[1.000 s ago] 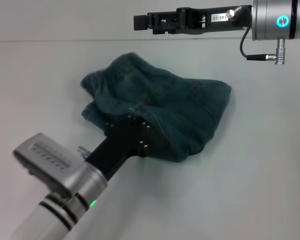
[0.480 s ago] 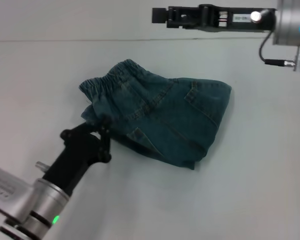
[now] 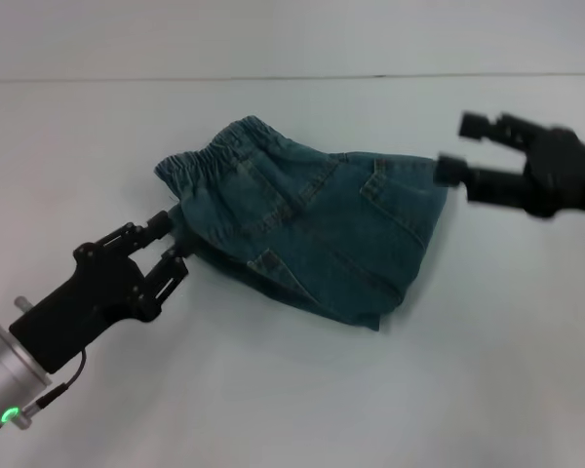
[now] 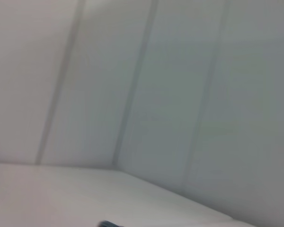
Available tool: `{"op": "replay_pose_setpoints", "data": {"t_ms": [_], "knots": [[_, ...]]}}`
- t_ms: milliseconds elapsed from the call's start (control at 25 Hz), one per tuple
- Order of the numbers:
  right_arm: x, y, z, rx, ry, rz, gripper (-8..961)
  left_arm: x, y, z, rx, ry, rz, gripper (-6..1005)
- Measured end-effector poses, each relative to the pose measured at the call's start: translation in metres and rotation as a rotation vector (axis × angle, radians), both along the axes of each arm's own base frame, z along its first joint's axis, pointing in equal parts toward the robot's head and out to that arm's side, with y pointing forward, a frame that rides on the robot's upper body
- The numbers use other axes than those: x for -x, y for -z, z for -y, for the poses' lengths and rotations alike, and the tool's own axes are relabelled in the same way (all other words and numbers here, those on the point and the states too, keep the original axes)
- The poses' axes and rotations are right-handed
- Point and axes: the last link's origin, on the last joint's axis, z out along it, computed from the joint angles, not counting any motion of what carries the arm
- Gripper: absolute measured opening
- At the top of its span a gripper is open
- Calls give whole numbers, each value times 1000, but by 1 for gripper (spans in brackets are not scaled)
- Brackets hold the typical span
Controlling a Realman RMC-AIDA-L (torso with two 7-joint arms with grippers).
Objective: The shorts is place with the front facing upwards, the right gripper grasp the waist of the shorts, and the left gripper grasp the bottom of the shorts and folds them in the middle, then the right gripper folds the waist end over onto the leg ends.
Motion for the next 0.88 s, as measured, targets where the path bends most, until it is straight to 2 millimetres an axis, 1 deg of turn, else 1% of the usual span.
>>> {"op": "replay_pose_setpoints", "data": {"t_ms": [40,160,240,440,640,880], "knots": [[0,0,0,0,0,0,954,-1,-2,-1,29,19,-12,325],[-16,9,16,15,18,30,954,-5,-7,-5,77,64,-31,394],[-22,13,22,24,24,55,955,-9,-9,-9,108,90,-37,440],[-26,17,23,33,37,85,955,-17,-11,-17,170,121,-51,555],[-26,19,22,34,41,90,954,-21,-10,-19,203,139,-64,790],[-26,20,22,40,44,93,957,-24,-11,-22,255,159,-92,949]]}}
